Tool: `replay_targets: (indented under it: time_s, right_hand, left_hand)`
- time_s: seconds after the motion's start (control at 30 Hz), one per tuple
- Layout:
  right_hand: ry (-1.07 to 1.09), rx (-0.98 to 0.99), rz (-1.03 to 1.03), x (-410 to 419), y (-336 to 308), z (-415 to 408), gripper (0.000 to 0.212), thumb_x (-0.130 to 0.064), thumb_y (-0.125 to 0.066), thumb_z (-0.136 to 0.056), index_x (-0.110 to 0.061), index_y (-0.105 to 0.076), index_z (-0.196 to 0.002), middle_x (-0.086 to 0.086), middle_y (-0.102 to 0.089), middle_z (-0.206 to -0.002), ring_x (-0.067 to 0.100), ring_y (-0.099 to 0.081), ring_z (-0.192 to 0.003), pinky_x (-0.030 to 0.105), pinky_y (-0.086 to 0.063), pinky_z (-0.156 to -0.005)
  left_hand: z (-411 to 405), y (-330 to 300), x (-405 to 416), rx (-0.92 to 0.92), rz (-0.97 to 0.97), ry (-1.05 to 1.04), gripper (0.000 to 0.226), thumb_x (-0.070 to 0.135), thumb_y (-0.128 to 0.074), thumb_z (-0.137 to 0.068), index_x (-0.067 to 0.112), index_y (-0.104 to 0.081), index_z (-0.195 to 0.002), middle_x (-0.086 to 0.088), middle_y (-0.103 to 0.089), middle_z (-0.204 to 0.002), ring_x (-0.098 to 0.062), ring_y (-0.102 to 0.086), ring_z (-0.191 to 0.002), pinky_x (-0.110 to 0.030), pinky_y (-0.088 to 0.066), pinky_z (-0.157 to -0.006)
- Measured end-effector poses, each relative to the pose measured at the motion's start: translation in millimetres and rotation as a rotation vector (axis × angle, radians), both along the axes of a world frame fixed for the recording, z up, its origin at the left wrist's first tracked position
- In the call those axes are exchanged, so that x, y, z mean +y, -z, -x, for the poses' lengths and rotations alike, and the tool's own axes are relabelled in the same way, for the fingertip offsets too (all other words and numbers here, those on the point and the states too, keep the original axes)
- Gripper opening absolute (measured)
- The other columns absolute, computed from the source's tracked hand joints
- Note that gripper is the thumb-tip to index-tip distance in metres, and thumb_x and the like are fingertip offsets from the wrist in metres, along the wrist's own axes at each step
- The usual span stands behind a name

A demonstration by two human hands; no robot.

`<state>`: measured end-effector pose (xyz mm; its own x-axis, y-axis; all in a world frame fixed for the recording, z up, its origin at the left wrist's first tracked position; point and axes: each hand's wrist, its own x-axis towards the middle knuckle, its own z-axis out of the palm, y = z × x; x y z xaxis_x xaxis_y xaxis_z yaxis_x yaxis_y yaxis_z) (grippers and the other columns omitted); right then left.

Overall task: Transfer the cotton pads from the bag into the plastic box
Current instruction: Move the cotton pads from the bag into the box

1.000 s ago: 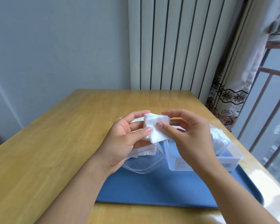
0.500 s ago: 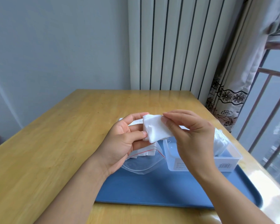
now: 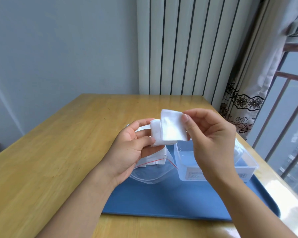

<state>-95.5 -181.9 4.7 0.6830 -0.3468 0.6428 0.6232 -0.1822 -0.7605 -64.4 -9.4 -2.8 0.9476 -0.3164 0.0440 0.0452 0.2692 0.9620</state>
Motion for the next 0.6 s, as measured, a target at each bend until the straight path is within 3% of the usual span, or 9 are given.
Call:
replay_targets:
  time_s: [0.13,0.4,0.5,0.6]
  right_hand:
    - [-0.035,0.084,0.021,6.0,6.2,-3.3,0.011,-0.006,-0.072,-0.091,-0.016,-0.074,-0.086,-0.001,-0.076,-0.074,0.008,-0.064,-0.061,0.021,-0.051,-0.058]
    - [0.111,0.061,0.204,5.6,11.1,-4.9,0.022,-0.005,-0.072,-0.090,-0.026,-0.071,-0.098,-0.010,-0.074,-0.080,0.013,-0.071,-0.075,0.028,-0.057,-0.068]
    - [0.107,0.079,0.188,6.2,10.5,-3.5,0.028,-0.006,-0.073,-0.090,-0.025,-0.067,-0.110,-0.006,-0.073,-0.081,0.014,-0.069,-0.074,0.022,-0.052,-0.064]
    - [0.087,0.079,0.179,8.5,9.5,-1.0,0.031,-0.006,-0.073,-0.089,-0.026,-0.066,-0.111,-0.005,-0.073,-0.080,0.014,-0.068,-0.073,0.019,-0.051,-0.062]
  left_hand:
    - [2.6,-1.0,-2.3,-0.021,0.020,0.038,0.039,-0.009,-0.058,-0.093,0.011,-0.061,-0.126,-0.019,-0.074,-0.115,-0.024,-0.072,-0.094,-0.035,-0.060,-0.091]
    - [2.2,0.2,-1.4,-0.019,0.026,0.048,0.042,-0.013,-0.053,-0.092,0.008,-0.060,-0.127,-0.020,-0.073,-0.109,-0.027,-0.068,-0.093,-0.030,-0.062,-0.082]
    - [1.6,-2.2,-2.1,0.012,0.086,0.045,0.032,0.001,-0.057,-0.093,0.007,-0.064,-0.124,-0.022,-0.070,-0.107,-0.026,-0.067,-0.091,-0.031,-0.061,-0.078]
    - [3.0,-3.3,-1.9,0.017,0.128,0.061,0.047,0.028,-0.070,-0.083,0.006,-0.065,-0.124,-0.025,-0.069,-0.120,-0.031,-0.069,-0.097,-0.032,-0.060,-0.075]
